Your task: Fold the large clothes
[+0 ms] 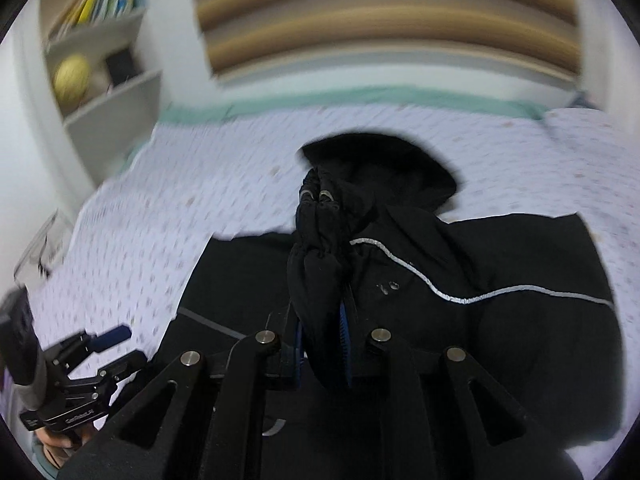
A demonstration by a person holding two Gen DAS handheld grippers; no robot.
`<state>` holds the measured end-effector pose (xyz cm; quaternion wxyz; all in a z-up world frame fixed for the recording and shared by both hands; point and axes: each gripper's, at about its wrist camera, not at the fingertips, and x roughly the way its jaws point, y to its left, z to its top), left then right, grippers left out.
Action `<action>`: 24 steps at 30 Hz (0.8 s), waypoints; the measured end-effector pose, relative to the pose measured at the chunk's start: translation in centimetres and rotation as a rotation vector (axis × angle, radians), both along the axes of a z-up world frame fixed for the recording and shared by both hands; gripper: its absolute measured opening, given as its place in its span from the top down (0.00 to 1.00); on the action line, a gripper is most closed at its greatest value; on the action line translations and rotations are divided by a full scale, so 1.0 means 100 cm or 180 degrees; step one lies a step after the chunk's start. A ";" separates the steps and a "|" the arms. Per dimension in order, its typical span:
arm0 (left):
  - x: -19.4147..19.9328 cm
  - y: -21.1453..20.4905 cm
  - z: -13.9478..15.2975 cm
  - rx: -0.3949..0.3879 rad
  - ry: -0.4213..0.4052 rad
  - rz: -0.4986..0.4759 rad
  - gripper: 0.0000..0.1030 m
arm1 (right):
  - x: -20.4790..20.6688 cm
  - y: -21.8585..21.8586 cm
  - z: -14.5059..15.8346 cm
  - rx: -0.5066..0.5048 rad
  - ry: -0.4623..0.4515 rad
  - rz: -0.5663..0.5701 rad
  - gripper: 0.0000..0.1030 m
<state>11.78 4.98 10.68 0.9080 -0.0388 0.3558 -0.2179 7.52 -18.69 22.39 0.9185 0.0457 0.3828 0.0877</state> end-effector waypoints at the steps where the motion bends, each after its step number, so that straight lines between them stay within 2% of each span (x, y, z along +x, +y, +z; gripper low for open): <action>1: 0.002 0.004 -0.004 -0.0036 0.0025 0.0005 0.49 | 0.005 0.010 -0.010 -0.0028 0.0045 0.0055 0.80; 6: 0.009 0.017 -0.018 -0.0100 0.0074 0.0062 0.49 | 0.032 0.072 -0.086 -0.0218 0.0428 0.0355 0.80; 7: 0.012 0.018 -0.022 -0.0102 0.0113 0.0071 0.49 | 0.037 0.081 -0.104 -0.0226 0.0532 0.0392 0.76; 9: 0.018 0.020 -0.026 -0.0135 0.0219 0.0038 0.49 | 0.044 0.099 -0.129 -0.0291 0.0642 0.0440 0.60; 10: 0.020 0.019 -0.029 -0.0159 0.0280 -0.0003 0.49 | 0.045 0.105 -0.137 -0.0349 0.0678 0.0489 0.46; 11: 0.022 0.019 -0.030 -0.0187 0.0314 -0.0071 0.49 | 0.045 0.112 -0.144 -0.0427 0.0708 0.0590 0.38; 13: 0.025 0.016 -0.029 -0.0224 0.0367 -0.0207 0.49 | 0.039 0.121 -0.137 -0.0588 0.0636 0.0699 0.38; 15: 0.030 0.015 -0.026 -0.0293 0.0452 -0.0287 0.48 | 0.022 0.113 -0.111 -0.0430 0.0479 0.0840 0.38; 17: 0.040 0.013 -0.024 -0.0513 0.0644 -0.0409 0.48 | 0.002 0.093 -0.078 -0.0376 0.0167 0.0799 0.38; 20: 0.063 0.003 -0.025 -0.0838 0.0921 -0.0470 0.48 | -0.020 0.050 -0.042 -0.0481 -0.0183 0.0462 0.29; 24: 0.086 -0.026 -0.033 -0.0723 0.1059 -0.0376 0.48 | -0.037 -0.019 -0.027 -0.0585 -0.0357 -0.0057 0.28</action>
